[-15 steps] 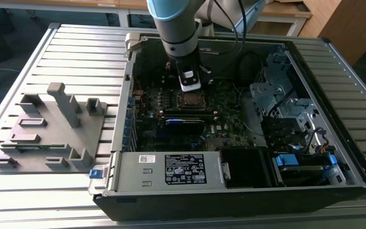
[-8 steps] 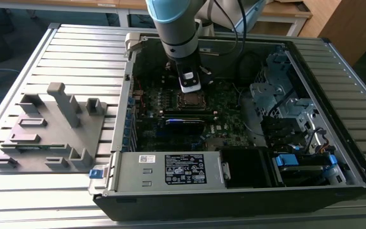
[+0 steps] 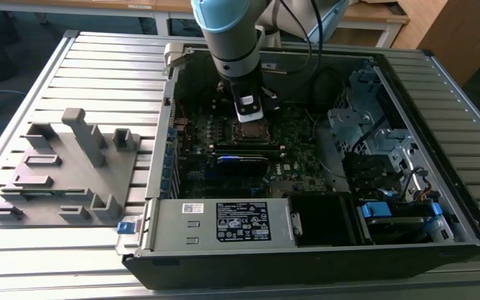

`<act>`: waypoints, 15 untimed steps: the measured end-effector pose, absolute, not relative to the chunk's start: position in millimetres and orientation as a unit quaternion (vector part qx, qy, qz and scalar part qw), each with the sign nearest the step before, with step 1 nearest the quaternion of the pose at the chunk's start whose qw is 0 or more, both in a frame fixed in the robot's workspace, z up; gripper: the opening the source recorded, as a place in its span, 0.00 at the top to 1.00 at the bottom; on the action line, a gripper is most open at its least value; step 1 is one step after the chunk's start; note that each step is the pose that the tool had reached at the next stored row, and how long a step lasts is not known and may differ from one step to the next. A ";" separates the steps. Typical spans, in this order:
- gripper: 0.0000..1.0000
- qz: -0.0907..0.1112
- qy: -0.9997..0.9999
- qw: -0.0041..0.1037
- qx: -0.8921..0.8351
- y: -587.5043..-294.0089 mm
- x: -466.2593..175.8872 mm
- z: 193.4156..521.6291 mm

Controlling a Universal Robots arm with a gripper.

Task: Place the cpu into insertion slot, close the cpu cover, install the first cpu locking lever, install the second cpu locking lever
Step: 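Install the first cpu locking lever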

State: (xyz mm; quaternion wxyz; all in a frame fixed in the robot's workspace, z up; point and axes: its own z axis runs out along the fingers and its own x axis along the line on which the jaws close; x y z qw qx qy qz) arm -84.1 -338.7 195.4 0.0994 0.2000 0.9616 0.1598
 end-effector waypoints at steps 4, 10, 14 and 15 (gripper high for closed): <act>0.90 0.160 0.962 0.099 0.200 -338.7 -84.7 195.0; 0.90 0.160 0.962 0.099 0.200 -338.8 -86.8 193.0; 0.90 0.160 0.962 0.099 0.198 -339.0 -87.0 192.0; 0.90 0.160 0.962 0.099 0.197 -339.0 -87.0 191.8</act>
